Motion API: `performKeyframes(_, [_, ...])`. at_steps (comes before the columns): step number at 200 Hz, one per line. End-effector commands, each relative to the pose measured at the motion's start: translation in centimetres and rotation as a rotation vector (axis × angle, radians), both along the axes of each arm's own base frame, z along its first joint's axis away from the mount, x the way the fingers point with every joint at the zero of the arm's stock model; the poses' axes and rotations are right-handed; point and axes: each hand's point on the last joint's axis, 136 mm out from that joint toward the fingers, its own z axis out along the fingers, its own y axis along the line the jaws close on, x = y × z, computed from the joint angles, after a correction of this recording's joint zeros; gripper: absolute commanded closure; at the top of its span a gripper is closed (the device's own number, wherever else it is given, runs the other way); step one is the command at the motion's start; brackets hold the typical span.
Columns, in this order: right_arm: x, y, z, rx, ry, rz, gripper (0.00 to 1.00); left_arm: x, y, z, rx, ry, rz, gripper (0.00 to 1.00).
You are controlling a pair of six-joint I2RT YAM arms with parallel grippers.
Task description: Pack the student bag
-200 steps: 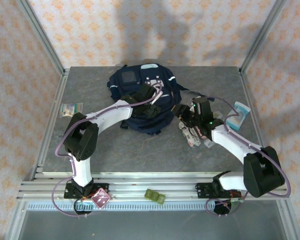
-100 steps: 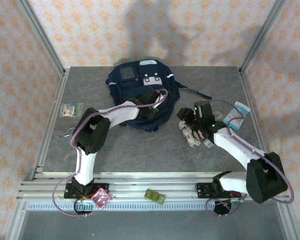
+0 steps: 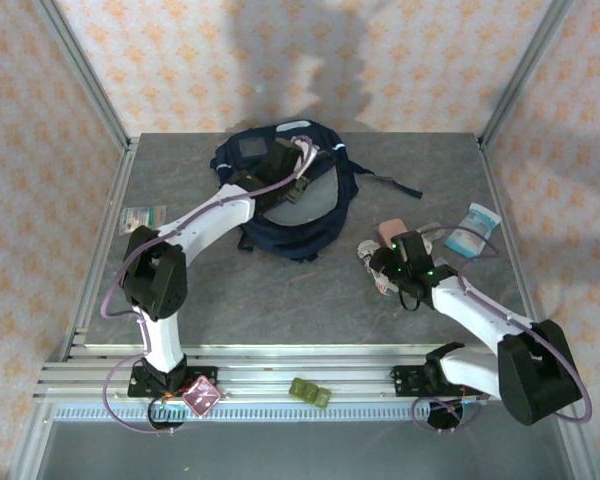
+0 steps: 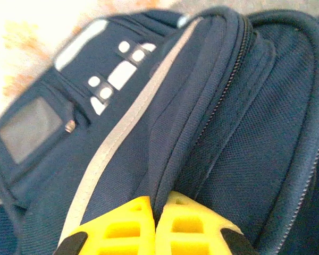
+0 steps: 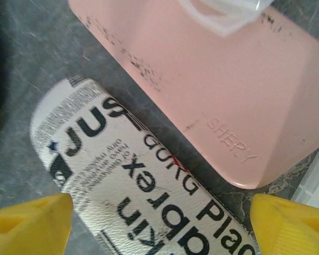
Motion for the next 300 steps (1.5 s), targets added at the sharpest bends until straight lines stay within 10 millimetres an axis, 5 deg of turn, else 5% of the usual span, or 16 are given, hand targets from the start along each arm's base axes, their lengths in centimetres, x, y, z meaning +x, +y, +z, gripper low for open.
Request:
performKeyframes(1, [-0.1,1.0,-0.7,-0.002,-0.005,0.071,0.14,0.2,0.0,4.9,-0.078,-0.085,0.030,1.00])
performKeyframes(31, [-1.1,4.4,-1.4,0.011,0.014,0.181,0.14,0.3,0.0,4.9,-0.081,-0.083,0.036,1.00])
performKeyframes(75, [-1.9,3.9,-4.7,-0.163,0.122,0.163,0.17,0.5,-0.3,5.5,-0.102,-0.089,0.029,1.00])
performKeyframes(99, [-1.8,4.3,-5.3,-0.212,0.132,0.169,0.41,0.6,-0.3,5.6,-0.103,-0.087,0.032,1.00])
performKeyframes(113, [-1.3,5.3,-4.1,-0.200,0.096,0.191,0.56,0.5,-0.2,5.7,-0.108,-0.088,0.037,1.00])
performKeyframes(137, [0.2,6.8,0.8,-0.132,-0.033,0.210,0.63,0.3,0.3,6.4,-0.129,-0.101,0.056,1.00])
performKeyframes(166, [1.9,10.3,8.0,0.009,-0.203,0.326,0.65,-0.1,0.5,8.2,-0.180,-0.128,0.054,1.00])
performKeyframes(195, [3.4,15.8,11.5,0.142,-0.269,0.506,0.65,-0.5,0.2,9.4,-0.226,-0.135,0.045,1.00])
performKeyframes(217, [5.8,19.4,12.0,0.188,-0.283,0.589,0.64,-0.8,0.3,10.4,-0.251,-0.147,0.048,1.00])
performKeyframes(243, [9.1,22.5,10.2,0.179,-0.232,0.628,0.64,-1.2,0.9,12.1,-0.265,-0.180,0.064,1.00])
performKeyframes(300, [16.8,27.1,9.6,0.321,-0.274,0.581,0.61,-2.4,1.1,14.6,-0.323,-0.204,0.058,1.00])
